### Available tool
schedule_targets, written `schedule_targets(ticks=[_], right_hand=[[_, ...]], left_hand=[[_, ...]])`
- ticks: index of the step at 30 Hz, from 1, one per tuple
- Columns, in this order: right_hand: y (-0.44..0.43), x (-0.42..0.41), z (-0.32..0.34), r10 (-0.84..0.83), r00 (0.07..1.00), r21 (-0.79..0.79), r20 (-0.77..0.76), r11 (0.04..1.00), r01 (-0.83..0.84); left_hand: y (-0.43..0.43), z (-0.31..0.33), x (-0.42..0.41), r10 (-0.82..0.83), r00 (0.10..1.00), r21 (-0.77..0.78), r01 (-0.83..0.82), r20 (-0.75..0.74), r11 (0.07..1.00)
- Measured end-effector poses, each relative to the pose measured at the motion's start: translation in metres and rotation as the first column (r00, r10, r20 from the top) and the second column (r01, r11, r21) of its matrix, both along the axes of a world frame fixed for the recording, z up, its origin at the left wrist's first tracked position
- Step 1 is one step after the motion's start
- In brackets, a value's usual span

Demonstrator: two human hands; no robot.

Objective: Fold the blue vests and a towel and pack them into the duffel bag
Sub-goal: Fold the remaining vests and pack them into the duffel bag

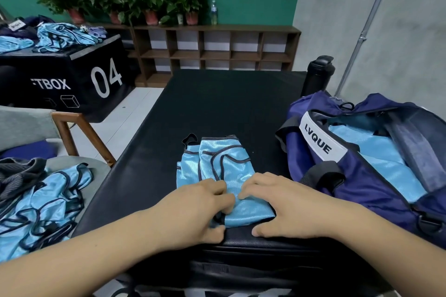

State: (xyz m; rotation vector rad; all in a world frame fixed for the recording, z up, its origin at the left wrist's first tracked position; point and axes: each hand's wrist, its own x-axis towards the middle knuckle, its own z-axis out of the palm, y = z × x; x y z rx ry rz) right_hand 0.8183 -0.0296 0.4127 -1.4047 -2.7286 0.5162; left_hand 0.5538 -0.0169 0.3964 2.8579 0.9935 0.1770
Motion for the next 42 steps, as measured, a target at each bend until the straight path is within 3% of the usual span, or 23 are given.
schedule_targets(ticks=[4,7,10,14,20,23,27,31,38,42], right_hand=[[0.003,-0.001,-0.001,-0.002,1.000,0.025,0.012,1.000,0.002],[0.004,-0.001,0.000,-0.040,0.999,0.025,-0.026,0.999,0.041],[0.006,-0.003,0.002,-0.115,0.981,-0.039,-0.156,0.993,0.110],[0.009,-0.011,-0.002,-0.184,0.924,-0.064,-0.335,0.983,0.173],[0.019,-0.026,-0.004,-0.359,0.715,-0.209,-0.600,0.933,0.294],[0.029,-0.030,-0.006,-0.456,0.590,-0.296,-0.666,0.888,0.352],[0.040,-0.036,-0.011,-0.583,0.510,-0.319,-0.632,0.796,0.515],[0.049,-0.035,-0.018,-0.655,0.444,-0.374,-0.611,0.733,0.568],[0.057,-0.036,-0.016,-0.695,0.560,-0.267,-0.452,0.704,0.658],[0.060,-0.032,-0.008,-0.699,0.695,-0.169,-0.167,0.715,0.678]], left_hand=[[0.004,-0.001,0.000,0.023,1.000,0.018,-0.024,0.014,1.000],[0.010,0.013,-0.005,0.104,0.987,-0.205,-0.077,0.123,0.976],[0.015,0.025,-0.015,0.207,0.955,-0.451,-0.092,0.213,0.888],[0.022,0.031,-0.028,0.331,0.915,-0.570,-0.148,0.232,0.808],[0.027,0.040,-0.037,0.477,0.733,-0.630,-0.086,0.484,0.772],[0.032,0.044,-0.044,0.543,0.684,-0.674,-0.102,0.487,0.732],[0.036,0.042,-0.046,0.617,0.658,-0.759,-0.105,0.432,0.643],[0.043,0.030,-0.042,0.709,0.564,-0.814,-0.107,0.423,0.570],[0.062,0.002,-0.029,0.834,0.436,-0.867,-0.200,0.338,0.456],[0.075,-0.009,-0.029,0.849,0.432,-0.822,-0.332,0.304,0.462]])
